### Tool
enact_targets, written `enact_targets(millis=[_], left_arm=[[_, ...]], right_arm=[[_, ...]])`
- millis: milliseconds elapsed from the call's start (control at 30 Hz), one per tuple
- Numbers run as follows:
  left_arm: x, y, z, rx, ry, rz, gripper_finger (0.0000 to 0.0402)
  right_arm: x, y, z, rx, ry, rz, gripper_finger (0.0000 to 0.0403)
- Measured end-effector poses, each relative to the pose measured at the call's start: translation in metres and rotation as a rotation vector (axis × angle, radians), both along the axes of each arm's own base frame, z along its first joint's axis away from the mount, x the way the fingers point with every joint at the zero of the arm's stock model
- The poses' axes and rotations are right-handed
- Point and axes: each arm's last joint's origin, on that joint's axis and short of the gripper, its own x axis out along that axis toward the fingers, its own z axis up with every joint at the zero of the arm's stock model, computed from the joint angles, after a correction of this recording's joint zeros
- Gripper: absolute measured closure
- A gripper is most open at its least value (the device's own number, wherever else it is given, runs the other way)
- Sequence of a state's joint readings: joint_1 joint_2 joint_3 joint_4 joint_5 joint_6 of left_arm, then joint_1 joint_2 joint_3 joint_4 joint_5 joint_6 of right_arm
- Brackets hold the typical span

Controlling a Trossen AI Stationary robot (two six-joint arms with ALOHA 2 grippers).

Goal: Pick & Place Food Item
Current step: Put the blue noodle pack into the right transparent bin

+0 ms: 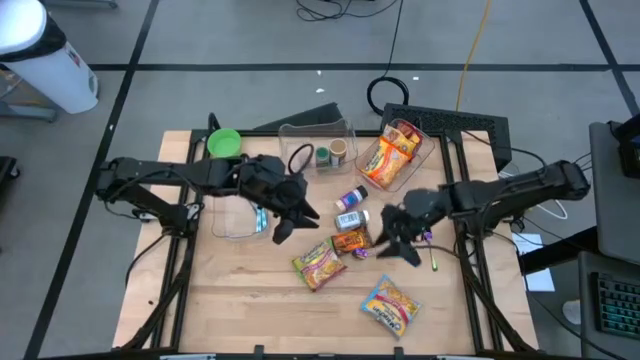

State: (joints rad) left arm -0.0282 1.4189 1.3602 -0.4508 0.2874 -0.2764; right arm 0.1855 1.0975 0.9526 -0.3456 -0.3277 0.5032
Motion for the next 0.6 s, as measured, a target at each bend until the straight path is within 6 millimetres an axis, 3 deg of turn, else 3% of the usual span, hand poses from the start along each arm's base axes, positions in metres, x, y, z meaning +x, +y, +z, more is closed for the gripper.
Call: enact_targets(millis=[300, 600], left_arm=[[-0.003, -0.008, -0.003, 0.036, 0.026, -0.057, 0.0275], [-0.005, -0.009, -0.006, 0.048, 0.046, -0.116, 0.0275]], right_arm=[[0.009, 0.039, -0.058, 0.051, 0.346, 0.174, 0.0232], [0.008, 0.036, -0.089, 0.011, 0.411, 0.05, 0.0232]])
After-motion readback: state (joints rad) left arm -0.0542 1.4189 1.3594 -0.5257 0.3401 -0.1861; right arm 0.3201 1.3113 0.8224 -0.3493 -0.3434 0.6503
